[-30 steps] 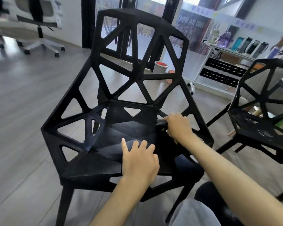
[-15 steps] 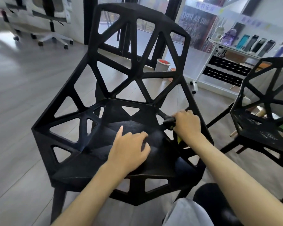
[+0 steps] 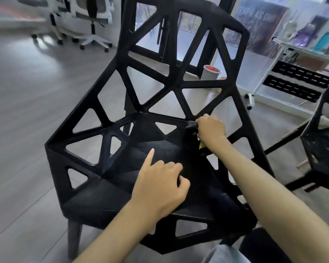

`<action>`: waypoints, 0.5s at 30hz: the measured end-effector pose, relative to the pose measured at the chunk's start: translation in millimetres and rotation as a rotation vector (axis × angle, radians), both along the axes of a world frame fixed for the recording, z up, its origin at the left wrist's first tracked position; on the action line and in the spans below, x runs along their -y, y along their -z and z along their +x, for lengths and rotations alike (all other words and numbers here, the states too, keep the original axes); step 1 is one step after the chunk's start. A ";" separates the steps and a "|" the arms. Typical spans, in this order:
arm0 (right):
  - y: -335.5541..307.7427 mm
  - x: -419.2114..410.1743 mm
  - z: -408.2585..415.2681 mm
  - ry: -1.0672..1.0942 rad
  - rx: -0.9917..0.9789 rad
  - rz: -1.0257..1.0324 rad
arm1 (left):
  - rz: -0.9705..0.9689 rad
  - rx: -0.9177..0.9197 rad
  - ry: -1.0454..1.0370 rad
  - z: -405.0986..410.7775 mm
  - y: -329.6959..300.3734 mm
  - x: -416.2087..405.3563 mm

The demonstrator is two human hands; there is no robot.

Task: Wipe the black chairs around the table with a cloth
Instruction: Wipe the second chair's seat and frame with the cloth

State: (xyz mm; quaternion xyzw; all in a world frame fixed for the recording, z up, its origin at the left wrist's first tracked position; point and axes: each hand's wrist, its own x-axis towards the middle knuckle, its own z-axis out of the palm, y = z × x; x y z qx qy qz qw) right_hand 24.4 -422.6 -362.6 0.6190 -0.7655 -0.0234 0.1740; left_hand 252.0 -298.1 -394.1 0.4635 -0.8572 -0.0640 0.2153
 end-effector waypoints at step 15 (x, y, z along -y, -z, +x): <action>10.9 33.4 13.6 0.073 0.119 -0.051 | 0.002 -0.059 -0.013 -5.4 10.6 -14.2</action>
